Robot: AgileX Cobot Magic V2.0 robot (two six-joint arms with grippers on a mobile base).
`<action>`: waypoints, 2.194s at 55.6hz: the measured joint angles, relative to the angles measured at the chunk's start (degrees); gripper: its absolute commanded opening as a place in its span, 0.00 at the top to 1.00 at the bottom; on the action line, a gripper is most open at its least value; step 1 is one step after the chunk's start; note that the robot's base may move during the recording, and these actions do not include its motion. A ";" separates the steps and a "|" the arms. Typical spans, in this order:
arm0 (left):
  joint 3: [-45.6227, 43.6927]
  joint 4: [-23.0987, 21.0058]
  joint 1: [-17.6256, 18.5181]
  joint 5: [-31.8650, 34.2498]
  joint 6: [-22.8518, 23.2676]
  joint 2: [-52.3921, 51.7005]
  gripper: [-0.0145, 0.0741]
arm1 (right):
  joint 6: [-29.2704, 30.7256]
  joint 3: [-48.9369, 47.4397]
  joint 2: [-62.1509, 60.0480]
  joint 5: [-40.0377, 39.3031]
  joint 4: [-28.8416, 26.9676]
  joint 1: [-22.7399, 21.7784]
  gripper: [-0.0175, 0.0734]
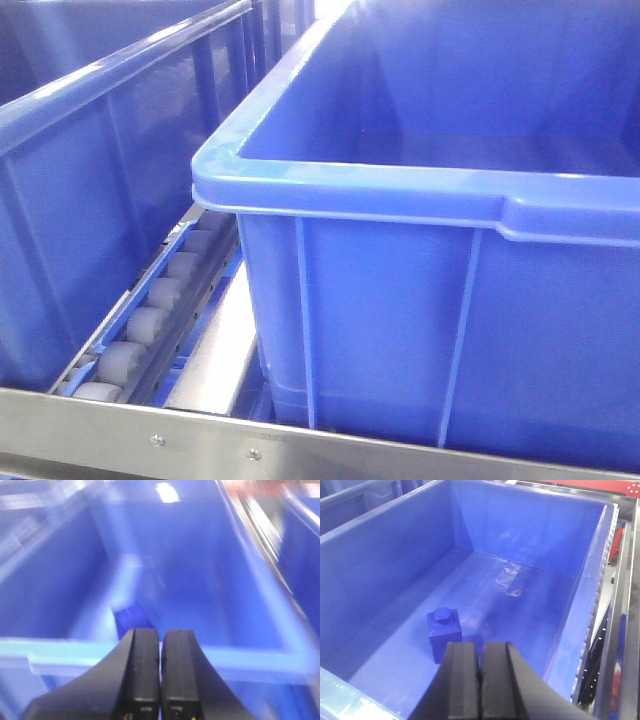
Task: Pick and sort blue part to right shelf
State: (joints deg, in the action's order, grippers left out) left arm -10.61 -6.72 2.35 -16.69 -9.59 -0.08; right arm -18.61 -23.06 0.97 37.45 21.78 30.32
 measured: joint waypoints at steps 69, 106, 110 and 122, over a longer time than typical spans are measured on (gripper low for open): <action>10.61 0.62 3.13 18.87 0.00 0.00 0.70 | 0.00 0.38 0.00 -0.92 0.13 -0.77 0.74; 10.61 0.62 3.13 18.97 0.00 0.00 0.70 | 0.00 23.99 -1.63 -38.61 -1.78 -33.45 0.74; 10.61 0.62 3.13 18.97 0.00 0.00 0.70 | 0.00 23.99 -1.63 -38.61 -2.17 -34.31 0.74; 10.61 0.62 3.13 18.97 -0.09 0.00 0.70 | -0.18 23.99 -1.63 -38.90 -2.38 -35.62 0.74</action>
State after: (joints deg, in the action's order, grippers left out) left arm 0.00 -6.11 5.49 2.28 -9.68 -0.08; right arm -18.79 0.94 -0.66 -1.45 19.40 -5.30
